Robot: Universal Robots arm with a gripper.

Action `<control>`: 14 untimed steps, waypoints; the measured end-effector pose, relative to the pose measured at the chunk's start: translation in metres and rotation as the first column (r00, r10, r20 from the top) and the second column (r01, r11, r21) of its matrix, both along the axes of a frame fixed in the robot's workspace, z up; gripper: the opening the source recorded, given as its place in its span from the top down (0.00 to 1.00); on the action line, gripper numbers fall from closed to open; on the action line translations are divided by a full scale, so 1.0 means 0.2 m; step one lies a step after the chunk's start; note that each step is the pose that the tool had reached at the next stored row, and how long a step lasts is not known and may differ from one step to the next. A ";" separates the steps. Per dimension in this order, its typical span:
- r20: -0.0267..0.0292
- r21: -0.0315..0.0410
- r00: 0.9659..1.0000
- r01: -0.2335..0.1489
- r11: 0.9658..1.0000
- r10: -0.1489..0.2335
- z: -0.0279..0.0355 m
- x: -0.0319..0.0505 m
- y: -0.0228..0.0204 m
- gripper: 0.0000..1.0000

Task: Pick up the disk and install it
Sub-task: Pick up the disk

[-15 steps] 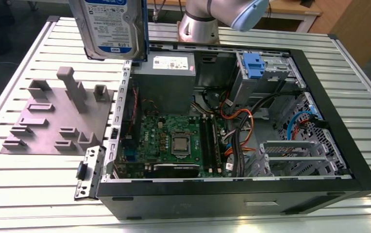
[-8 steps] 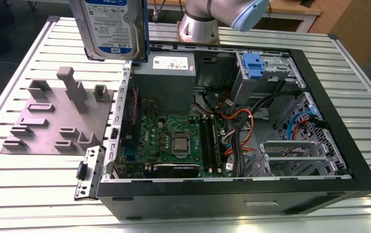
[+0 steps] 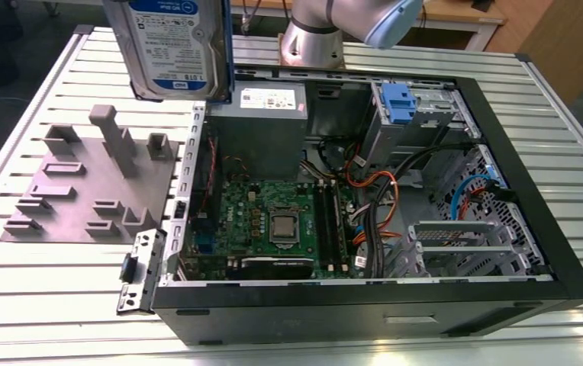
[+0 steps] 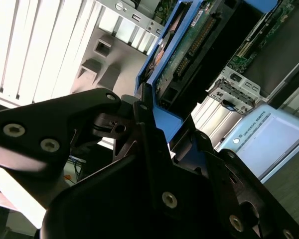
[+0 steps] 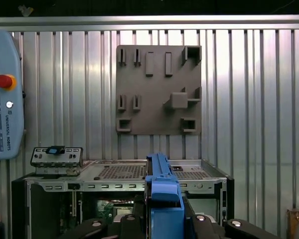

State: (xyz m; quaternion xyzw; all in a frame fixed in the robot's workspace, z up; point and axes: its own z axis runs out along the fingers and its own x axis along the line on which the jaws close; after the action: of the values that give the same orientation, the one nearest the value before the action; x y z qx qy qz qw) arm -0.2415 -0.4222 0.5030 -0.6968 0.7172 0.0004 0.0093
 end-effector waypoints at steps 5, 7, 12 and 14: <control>0.000 0.000 1.000 0.000 1.000 0.000 -0.001 0.002 -0.023 0.64; 0.000 0.000 1.000 0.000 1.000 0.000 -0.001 0.007 -0.025 0.64; -0.001 0.000 1.000 0.000 1.000 0.000 -0.001 0.042 -0.027 0.64; -0.002 0.000 1.000 0.000 1.000 0.000 -0.001 0.061 -0.027 0.64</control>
State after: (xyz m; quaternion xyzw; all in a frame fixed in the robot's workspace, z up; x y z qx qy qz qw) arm -0.2292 -0.4276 0.5027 -0.6968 0.7172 0.0010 0.0086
